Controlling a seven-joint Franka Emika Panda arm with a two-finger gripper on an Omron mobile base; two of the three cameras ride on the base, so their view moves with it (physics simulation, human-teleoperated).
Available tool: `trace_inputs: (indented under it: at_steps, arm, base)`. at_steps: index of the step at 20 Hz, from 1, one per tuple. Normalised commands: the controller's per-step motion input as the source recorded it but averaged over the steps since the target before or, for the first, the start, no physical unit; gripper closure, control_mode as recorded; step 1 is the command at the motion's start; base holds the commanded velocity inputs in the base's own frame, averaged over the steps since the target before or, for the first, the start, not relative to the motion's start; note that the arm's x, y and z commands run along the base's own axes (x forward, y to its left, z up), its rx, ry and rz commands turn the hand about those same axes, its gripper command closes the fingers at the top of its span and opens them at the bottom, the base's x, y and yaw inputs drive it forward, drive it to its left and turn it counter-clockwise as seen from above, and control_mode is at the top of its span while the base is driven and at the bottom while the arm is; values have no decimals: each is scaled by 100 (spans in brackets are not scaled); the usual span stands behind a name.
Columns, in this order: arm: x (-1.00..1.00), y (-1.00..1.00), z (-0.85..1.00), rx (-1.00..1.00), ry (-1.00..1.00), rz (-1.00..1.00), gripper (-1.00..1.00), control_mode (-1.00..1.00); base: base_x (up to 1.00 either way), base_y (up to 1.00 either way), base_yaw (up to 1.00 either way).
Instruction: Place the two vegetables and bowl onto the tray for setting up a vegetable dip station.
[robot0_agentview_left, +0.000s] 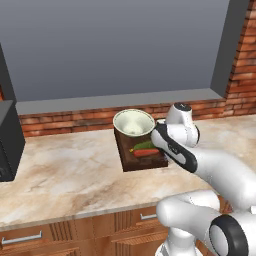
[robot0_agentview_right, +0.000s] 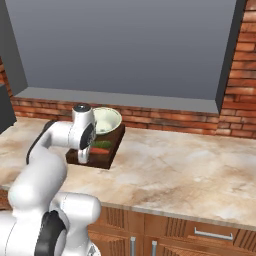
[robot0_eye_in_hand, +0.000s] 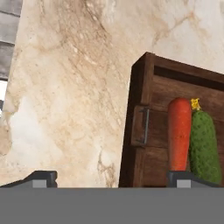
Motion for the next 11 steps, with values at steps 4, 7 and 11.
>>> trace_inputs:
  at_steps: [4,7,11]
  arm:
    - [-47,-8,35,0,0,0,-100,-100]
    - [-43,-5,30,0,0,0,-100,-100]
    - [-46,-6,23,0,0,0,-100,-100]
  base:
    - [0,0,0]
    - [0,0,0]
    - [0,0,0]
